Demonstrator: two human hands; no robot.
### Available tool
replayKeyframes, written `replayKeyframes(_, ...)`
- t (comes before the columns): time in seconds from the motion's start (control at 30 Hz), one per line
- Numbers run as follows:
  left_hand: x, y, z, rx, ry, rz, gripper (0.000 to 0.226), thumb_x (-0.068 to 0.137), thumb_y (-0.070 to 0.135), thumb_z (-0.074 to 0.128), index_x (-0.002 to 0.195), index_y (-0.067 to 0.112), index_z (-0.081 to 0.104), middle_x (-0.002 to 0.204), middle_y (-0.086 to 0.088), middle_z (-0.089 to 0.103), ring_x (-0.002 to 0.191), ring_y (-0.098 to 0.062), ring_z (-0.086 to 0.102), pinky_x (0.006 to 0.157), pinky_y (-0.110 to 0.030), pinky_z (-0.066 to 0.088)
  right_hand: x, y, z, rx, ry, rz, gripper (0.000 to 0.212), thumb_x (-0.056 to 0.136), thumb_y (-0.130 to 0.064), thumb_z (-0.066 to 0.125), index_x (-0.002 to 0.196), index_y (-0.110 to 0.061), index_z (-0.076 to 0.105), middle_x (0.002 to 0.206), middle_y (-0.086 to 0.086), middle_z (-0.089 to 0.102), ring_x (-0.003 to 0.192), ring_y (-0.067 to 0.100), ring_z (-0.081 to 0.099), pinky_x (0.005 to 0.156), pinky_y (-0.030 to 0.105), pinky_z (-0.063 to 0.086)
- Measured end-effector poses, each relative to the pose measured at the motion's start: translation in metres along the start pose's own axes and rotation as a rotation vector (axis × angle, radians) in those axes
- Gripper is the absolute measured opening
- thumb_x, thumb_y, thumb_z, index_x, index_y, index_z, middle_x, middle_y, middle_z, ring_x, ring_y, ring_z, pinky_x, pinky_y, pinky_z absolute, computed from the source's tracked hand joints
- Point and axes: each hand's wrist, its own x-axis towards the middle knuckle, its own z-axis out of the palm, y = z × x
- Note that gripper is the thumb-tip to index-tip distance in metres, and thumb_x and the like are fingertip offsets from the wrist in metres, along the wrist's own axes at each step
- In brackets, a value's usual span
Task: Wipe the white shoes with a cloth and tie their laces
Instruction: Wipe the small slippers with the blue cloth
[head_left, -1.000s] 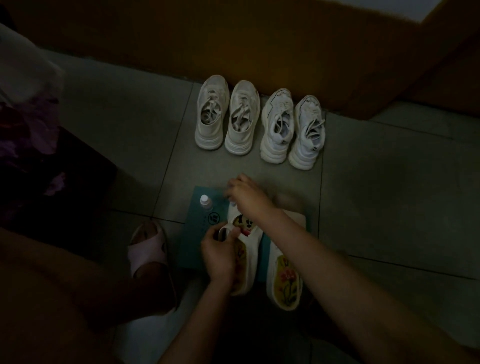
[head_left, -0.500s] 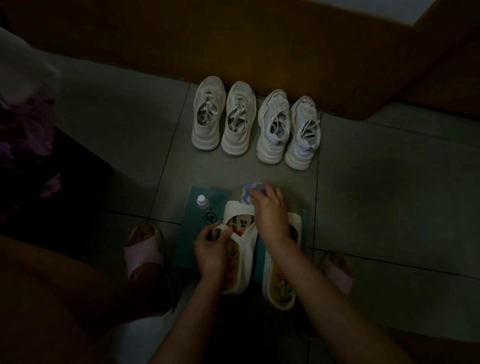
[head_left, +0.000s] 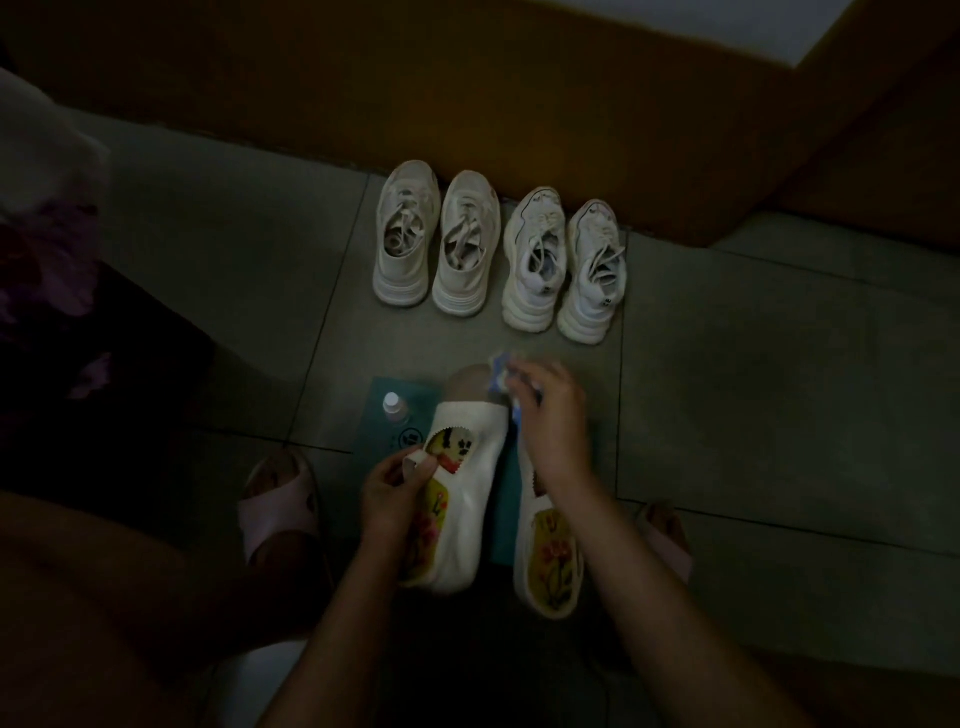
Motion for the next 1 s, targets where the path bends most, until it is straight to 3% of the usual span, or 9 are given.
replayKeyframes(0.07,0.001,0.000,-0.001,-0.018,-0.003,-0.002,0.019,0.080,0.014,0.070,0.099,0.017,0.066,0.105,-0.015,0.068,0.097,-0.030,0.064,0.089,-0.045,0.052,0.024,-0.006,0.007,-0.005,-0.004,-0.035,0.025,0.091,-0.005,0.054,0.113,-0.006,0.066,0.112,0.013,0.059,0.104,0.022,0.055,0.092,0.031,0.045)
replayKeyframes(0.13,0.002,0.000,-0.001,-0.030,-0.004,0.000,0.023,0.081,0.013,0.069,0.103,0.013,0.065,0.105,-0.015,0.068,0.097,-0.030,0.064,0.090,-0.044,0.052,0.037,-0.005,0.021,-0.048,-0.111,-0.075,0.025,0.090,-0.004,0.054,0.112,-0.005,0.066,0.111,0.016,0.059,0.106,0.028,0.054,0.093,0.035,0.043)
replayKeyframes(0.23,0.002,0.000,-0.001,-0.035,-0.008,0.003,0.025,0.082,0.011,0.068,0.107,0.010,0.064,0.101,-0.012,0.068,0.091,-0.025,0.064,0.086,-0.041,0.052,0.034,0.006,0.034,-0.184,-0.181,-0.128,0.027,0.091,-0.005,0.051,0.113,-0.006,0.066,0.111,0.016,0.060,0.107,0.029,0.049,0.087,0.024,0.032)
replayKeyframes(0.37,0.002,-0.002,0.000,-0.053,-0.014,0.012,0.023,0.082,0.010,0.067,0.105,0.010,0.064,0.097,-0.011,0.068,0.086,-0.022,0.064,0.079,-0.036,0.053,0.001,0.016,0.032,-0.185,0.006,-0.074,0.028,0.091,-0.003,0.052,0.114,-0.008,0.066,0.112,0.013,0.063,0.107,0.026,0.051,0.084,0.014,0.030)
replayKeyframes(0.5,0.003,-0.004,0.000,-0.020,-0.007,0.034,0.024,0.082,0.012,0.068,0.106,0.011,0.063,0.099,-0.010,0.067,0.087,-0.022,0.063,0.078,-0.033,0.052,-0.034,0.027,0.036,-0.222,0.123,-0.097,0.028,0.087,-0.003,0.058,0.112,-0.011,0.068,0.112,0.011,0.065,0.104,0.029,0.057,0.092,0.029,0.042)
replayKeyframes(0.57,0.003,-0.004,0.000,-0.018,-0.008,0.041,0.026,0.082,0.012,0.068,0.107,0.009,0.064,0.100,-0.012,0.068,0.090,-0.024,0.064,0.079,-0.034,0.052,-0.043,0.028,0.038,-0.217,0.151,-0.067,0.029,0.086,-0.004,0.060,0.112,-0.012,0.068,0.114,0.012,0.064,0.104,0.028,0.057,0.089,0.028,0.043)
replayKeyframes(0.73,0.002,-0.002,0.000,-0.036,-0.013,0.038,0.021,0.083,0.008,0.066,0.103,0.010,0.064,0.092,-0.006,0.068,0.082,-0.019,0.064,0.075,-0.032,0.053,-0.075,0.026,0.051,-0.224,0.067,0.076,0.035,0.091,-0.005,0.055,0.123,-0.015,0.061,0.128,0.007,0.055,0.119,0.022,0.049,0.097,0.027,0.042)
replayKeyframes(0.93,0.005,-0.005,0.003,0.018,0.015,0.055,0.021,0.083,0.009,0.066,0.104,0.009,0.064,0.100,-0.012,0.066,0.089,-0.024,0.062,0.081,-0.035,0.051,-0.113,0.034,0.057,-0.323,-0.007,0.117,0.038,0.081,-0.011,0.045,0.110,-0.016,0.069,0.112,0.010,0.065,0.100,0.033,0.062,0.082,0.042,0.054)
replayKeyframes(1.0,0.003,-0.005,0.004,0.020,0.024,0.064,0.019,0.083,0.010,0.066,0.103,0.010,0.064,0.098,-0.012,0.066,0.090,-0.025,0.063,0.082,-0.037,0.051,-0.123,0.033,0.055,-0.320,-0.069,0.135,0.039,0.082,-0.010,0.046,0.115,-0.018,0.067,0.119,0.009,0.061,0.106,0.033,0.058,0.088,0.045,0.051)
